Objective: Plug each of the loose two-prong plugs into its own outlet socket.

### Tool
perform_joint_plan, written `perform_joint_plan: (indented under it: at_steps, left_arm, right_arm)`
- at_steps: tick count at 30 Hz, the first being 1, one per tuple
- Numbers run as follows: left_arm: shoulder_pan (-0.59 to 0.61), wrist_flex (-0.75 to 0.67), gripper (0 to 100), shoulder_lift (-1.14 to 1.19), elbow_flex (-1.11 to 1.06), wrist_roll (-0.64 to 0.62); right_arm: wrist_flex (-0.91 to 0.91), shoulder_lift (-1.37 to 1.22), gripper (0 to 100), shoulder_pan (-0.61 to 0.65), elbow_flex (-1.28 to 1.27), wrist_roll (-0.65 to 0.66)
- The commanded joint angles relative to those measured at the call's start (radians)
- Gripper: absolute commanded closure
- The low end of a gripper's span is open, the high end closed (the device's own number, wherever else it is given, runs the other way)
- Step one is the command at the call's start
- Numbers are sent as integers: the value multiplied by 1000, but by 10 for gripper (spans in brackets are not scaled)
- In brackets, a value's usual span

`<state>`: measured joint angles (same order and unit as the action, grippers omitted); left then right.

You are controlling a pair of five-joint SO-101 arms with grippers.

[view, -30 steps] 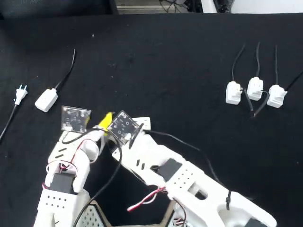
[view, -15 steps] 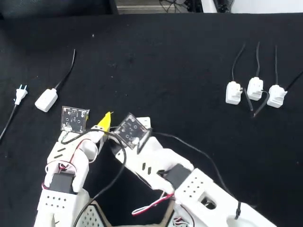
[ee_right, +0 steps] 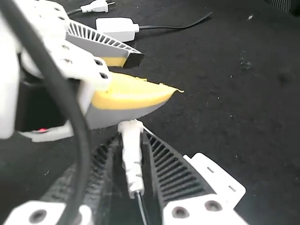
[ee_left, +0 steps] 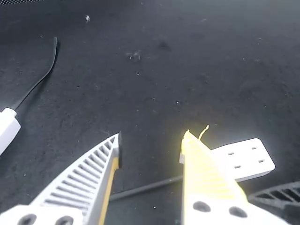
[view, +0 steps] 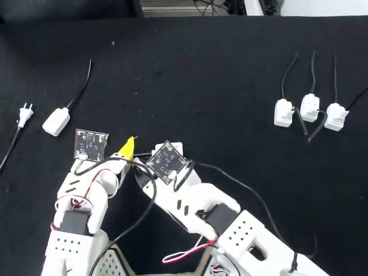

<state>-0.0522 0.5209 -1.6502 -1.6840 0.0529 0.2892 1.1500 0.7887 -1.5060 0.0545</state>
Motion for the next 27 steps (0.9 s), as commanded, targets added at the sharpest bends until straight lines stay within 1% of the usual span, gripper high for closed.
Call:
perform_joint_plan:
  at_steps: [1,7,10,12,14,16,24,27]
  left_arm:
    - [2,3,787,-2,-22,12]
    - [15,2,787,-3,-13,11]
    - [51,6,787,-3,12,8]
    - [91,5,788,-3,21,-29]
    - [128,2,788,-3,24,-78]
    - [147,2,788,-3,35,-100]
    - [151,11,785,6,39,-94]
    - [145,71,787,8,68,-28]
  right_arm:
    - [-11,47,988,-32,19,-8]
    - [-3,41,988,-32,16,-2]
    - [6,39,988,-35,15,25]
    - [48,39,988,-55,22,64]
    - [83,38,988,-75,35,69]
    - [121,38,988,-92,53,69]
    - [213,38,988,-181,127,69]
    - [272,38,988,-219,173,69]
